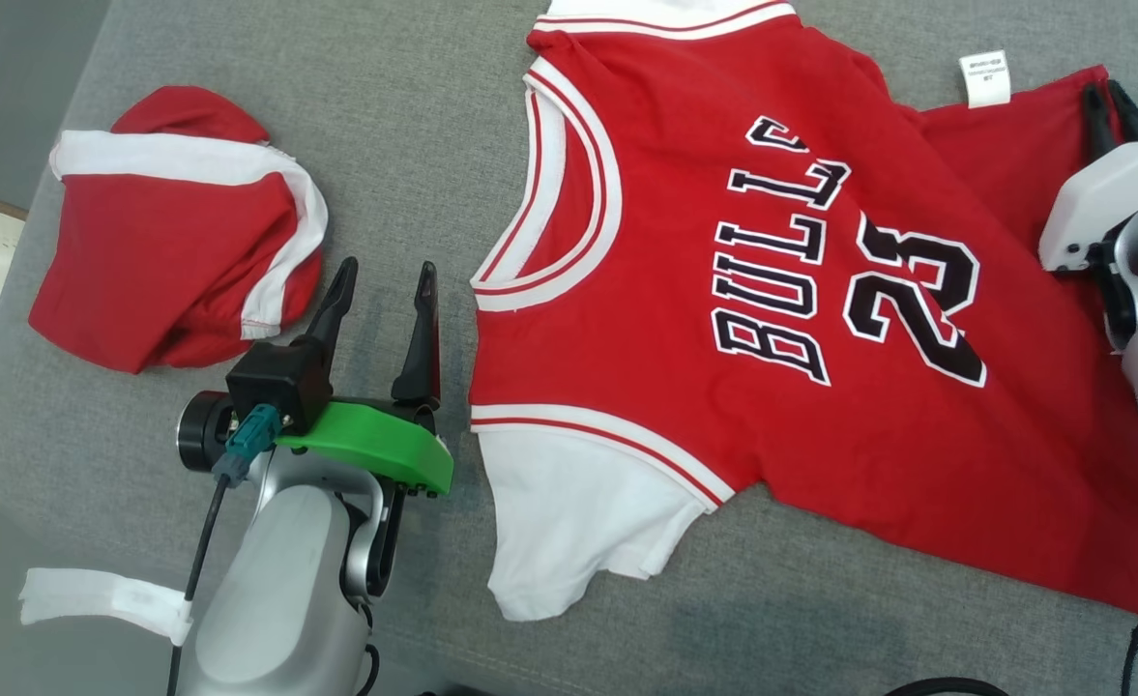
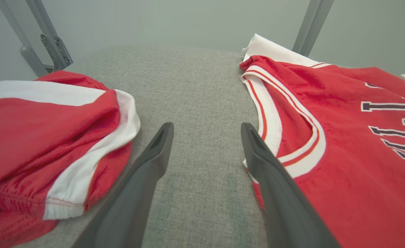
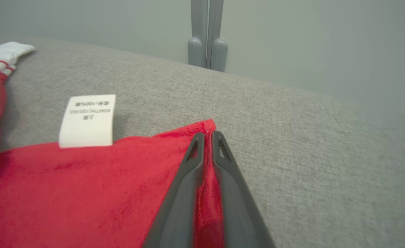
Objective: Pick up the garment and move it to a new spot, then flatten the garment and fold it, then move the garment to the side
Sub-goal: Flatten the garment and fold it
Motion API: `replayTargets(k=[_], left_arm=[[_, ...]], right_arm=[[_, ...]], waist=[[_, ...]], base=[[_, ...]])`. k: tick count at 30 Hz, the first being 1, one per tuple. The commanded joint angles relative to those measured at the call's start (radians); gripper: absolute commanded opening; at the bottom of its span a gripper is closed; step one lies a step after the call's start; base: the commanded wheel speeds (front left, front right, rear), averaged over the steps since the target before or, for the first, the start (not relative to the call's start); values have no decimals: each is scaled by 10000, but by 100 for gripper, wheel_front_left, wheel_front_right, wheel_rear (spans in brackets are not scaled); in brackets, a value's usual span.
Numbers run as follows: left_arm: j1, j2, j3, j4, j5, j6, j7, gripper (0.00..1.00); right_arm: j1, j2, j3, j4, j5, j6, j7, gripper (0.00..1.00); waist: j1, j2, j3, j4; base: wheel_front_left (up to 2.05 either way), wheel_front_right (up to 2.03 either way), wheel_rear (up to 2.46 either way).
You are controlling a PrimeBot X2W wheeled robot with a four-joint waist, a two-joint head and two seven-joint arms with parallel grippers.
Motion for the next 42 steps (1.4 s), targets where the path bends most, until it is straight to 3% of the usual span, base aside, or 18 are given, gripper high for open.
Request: replayTargets(k=[1,5,11,16,17,21,24,34,42], left_arm=[[-3,8,-30,-74,-90,55,1,100],[-107,11,-151,46,-143,40,1,100],[-172,15,-469,88,-142,8,1,100],[-182,15,-701,118,-135,-4,1,100],[-158,15,-696,148,-116,2,1,100],[13,19,-573,382,-51,51,1,100],[246,19,-392,599,19,1,1,100],[1323,28,532,1081,504,-160,1,100],[2512,35,1379,1004,784,-366,1,100]], right_arm=[[-62,-239,-207,76,-196,-18,7,0],[-268,-591,-780,-568,-985,-17,1,0],[-204,-1134,-3127,-1453,-2548,-17,-1,0],[-83,-1156,-4538,-1841,-3773,-18,-2,2],[-47,-1093,-4843,-1827,-4007,-18,20,98],[78,-607,-5606,-2027,-4573,-17,-7,100],[484,-27,-5440,-2448,-4301,-17,-7,100],[3380,1493,-2995,-4316,-1769,-17,-13,100],[5595,1859,-1473,-5255,-137,-17,-12,100]], waist=[[0,0,128,-59],[0,0,291,-86],[0,0,445,-1],[0,0,401,43],[0,0,362,13],[0,0,15,-182],[0,0,-473,-442],[0,0,-2250,-1482],[0,0,-3490,-2287]], base=[[0,0,0],[0,0,0],[0,0,0],[0,0,0],[0,0,0],[0,0,0],[0,0,0],[0,0,0],[0,0,0]])
